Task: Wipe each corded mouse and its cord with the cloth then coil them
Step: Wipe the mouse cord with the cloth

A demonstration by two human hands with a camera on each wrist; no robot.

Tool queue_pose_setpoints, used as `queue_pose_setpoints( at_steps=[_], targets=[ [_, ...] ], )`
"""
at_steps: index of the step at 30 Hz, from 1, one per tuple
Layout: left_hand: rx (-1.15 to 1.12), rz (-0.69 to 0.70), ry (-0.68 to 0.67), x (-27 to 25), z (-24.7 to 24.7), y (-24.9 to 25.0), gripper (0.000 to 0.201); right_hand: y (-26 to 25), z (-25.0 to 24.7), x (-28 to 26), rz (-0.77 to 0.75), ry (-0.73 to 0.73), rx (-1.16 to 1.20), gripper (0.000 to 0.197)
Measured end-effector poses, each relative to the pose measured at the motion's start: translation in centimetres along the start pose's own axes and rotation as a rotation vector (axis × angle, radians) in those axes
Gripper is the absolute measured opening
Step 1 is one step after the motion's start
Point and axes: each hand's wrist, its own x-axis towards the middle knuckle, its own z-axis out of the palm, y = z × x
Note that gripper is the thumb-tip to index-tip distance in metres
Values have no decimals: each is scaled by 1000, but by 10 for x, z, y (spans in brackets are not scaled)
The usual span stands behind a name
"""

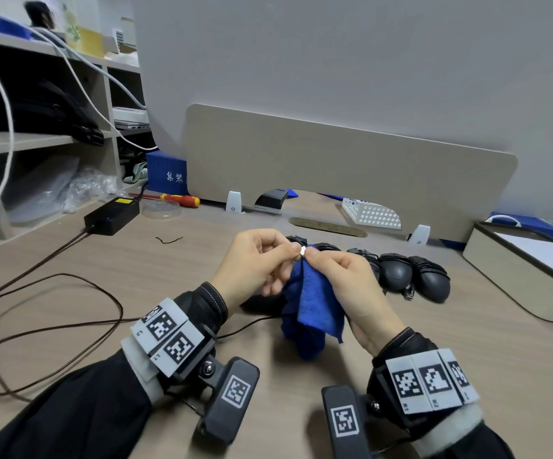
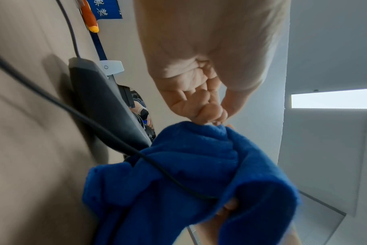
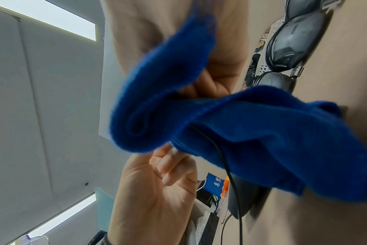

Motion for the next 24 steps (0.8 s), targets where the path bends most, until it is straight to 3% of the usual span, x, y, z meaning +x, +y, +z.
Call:
queue_pose_setpoints(
  at_steps=[6, 10, 18, 22, 24],
  targets=[
    [-56, 23, 14, 3, -4, -2, 13, 5, -4, 2, 32, -104, 73, 24],
    [-34, 66, -39, 3, -4, -4, 22, 6, -6, 2, 69, -94, 96, 28],
    [-57, 47, -77, 2, -1, -9, 18, 5, -2, 3, 143, 35, 120, 26],
    [26, 41, -69, 2, -1, -9, 15, 7, -1, 4, 104, -22, 54, 39],
    [42, 42, -52, 2, -2, -9, 14, 6, -2, 3, 94, -62, 36, 33]
  ],
)
